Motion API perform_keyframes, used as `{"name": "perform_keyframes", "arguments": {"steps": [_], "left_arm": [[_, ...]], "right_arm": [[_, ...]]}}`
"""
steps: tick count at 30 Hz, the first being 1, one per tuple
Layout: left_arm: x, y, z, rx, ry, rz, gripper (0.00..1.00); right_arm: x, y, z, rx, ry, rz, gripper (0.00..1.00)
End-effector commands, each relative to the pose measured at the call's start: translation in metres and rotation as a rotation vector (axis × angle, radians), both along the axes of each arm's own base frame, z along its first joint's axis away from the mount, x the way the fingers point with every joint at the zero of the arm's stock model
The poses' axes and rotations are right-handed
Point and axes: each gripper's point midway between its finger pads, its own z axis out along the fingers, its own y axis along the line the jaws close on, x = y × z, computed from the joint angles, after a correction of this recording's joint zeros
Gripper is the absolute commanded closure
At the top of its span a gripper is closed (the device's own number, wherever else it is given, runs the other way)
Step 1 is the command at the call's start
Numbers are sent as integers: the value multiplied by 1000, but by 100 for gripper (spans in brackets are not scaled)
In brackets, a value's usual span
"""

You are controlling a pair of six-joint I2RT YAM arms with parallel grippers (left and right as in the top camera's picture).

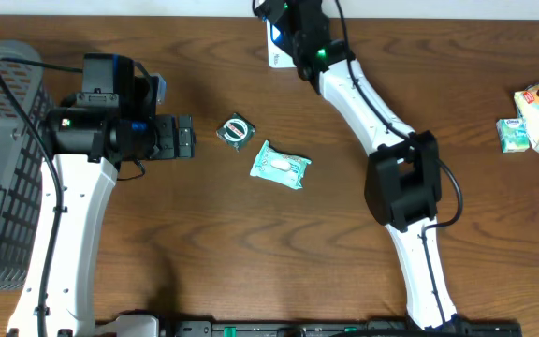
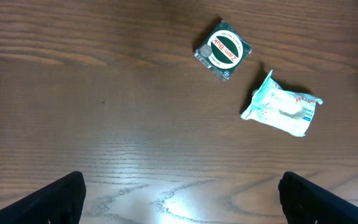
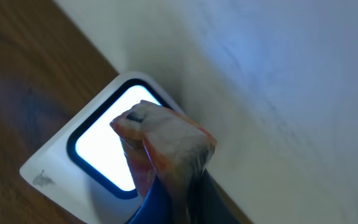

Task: Scan the item barcode
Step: 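Raise the orange pack up to the scanner and hold it there, then carry the orange pack rightward to the right table edge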

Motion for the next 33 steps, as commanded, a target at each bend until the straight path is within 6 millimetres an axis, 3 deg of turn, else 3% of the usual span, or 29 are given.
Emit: {"name": "perform_keyframes", "arguments": {"steps": [1, 5, 8, 13, 18, 21, 24, 28, 33], "left_arm": [[-2, 1, -3, 10, 12, -1, 2], [-2, 1, -3, 10, 12, -1, 2], [-2, 1, -3, 10, 12, -1, 2], [-2, 1, -3, 10, 12, -1, 2], [-2, 1, -3, 10, 12, -1, 2], [-2, 1, -3, 10, 12, -1, 2], [-2, 1, -3, 10, 12, -1, 3], [-2, 1, -3, 10, 11, -1, 2], [-2, 1, -3, 10, 12, -1, 2]], "right_arm": [[2, 0, -6, -124, -21, 8, 99], [0, -3, -10, -137, -3, -5, 99], [1, -6, 0, -141, -27, -27, 99], [2, -17, 31, -85, -68, -82, 99], [0, -55, 76, 32, -90, -186, 99], [-3, -99, 91, 97, -63, -282, 99], [-9, -156, 86, 154, 5, -422, 99], [-35, -238, 50, 126, 185, -597, 99], [-80, -326, 4, 99, 394, -796, 99]]}}
